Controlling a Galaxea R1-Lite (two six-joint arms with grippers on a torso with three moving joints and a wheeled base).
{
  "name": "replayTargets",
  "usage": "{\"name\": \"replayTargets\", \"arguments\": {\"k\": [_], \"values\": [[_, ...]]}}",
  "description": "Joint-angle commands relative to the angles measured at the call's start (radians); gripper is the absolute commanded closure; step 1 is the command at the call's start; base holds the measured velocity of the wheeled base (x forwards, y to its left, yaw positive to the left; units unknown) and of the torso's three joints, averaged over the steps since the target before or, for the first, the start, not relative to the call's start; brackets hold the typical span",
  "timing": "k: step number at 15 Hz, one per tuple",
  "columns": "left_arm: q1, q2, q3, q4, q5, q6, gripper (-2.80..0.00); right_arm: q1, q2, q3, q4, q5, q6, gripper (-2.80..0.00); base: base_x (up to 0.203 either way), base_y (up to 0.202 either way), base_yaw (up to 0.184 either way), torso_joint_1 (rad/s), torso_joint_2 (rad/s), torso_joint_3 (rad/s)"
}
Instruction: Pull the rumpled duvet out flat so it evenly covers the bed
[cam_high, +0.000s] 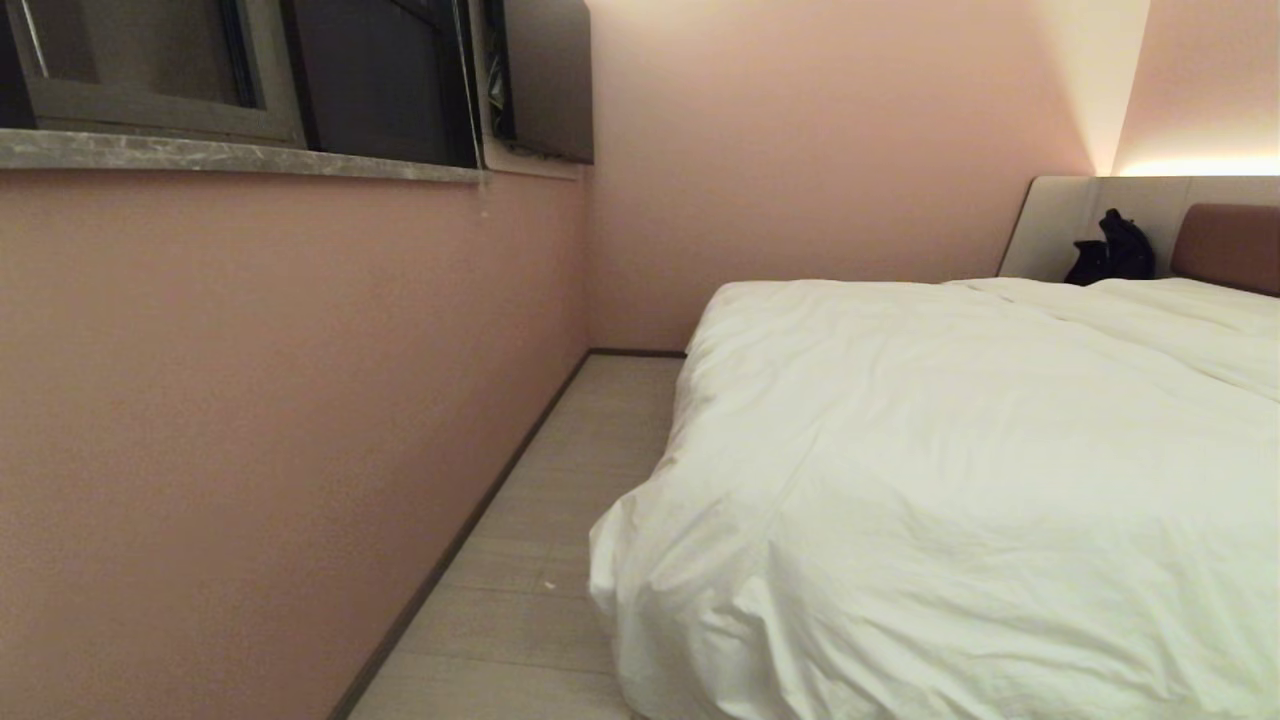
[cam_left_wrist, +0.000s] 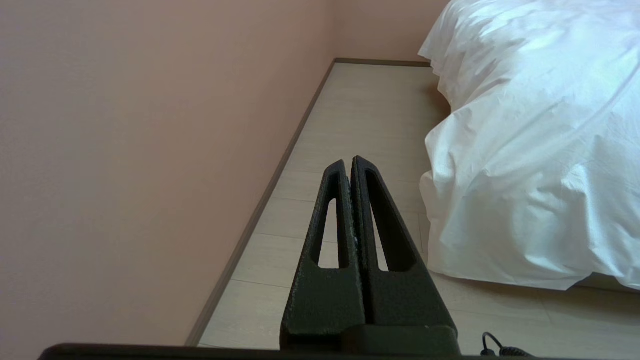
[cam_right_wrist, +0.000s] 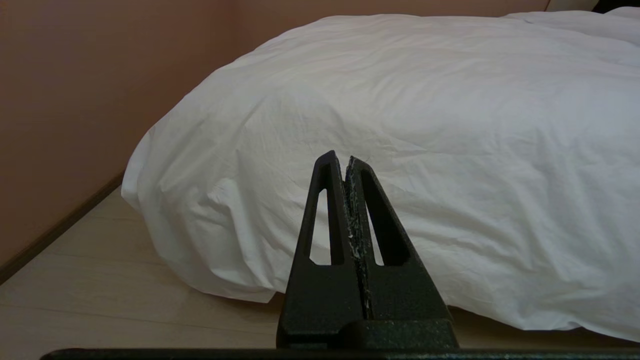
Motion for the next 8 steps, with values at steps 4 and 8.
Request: {"name": "replayTargets", "arguments": {"k": [4, 8], "values": [[0.001, 0.000, 0.000, 0.000, 0.001, 0.000, 0.00, 0.000, 0.000, 0.000, 0.003, -0.002, 0.000, 0.00, 0.000, 0.000, 0.000, 0.000, 0.00, 0.000], [0.001, 0.000, 0.000, 0.000, 0.001, 0.000, 0.00, 0.000, 0.000, 0.000, 0.000, -0.002, -0.002, 0.00, 0.000, 0.000, 0.000, 0.000, 0.00, 0.000]]}}
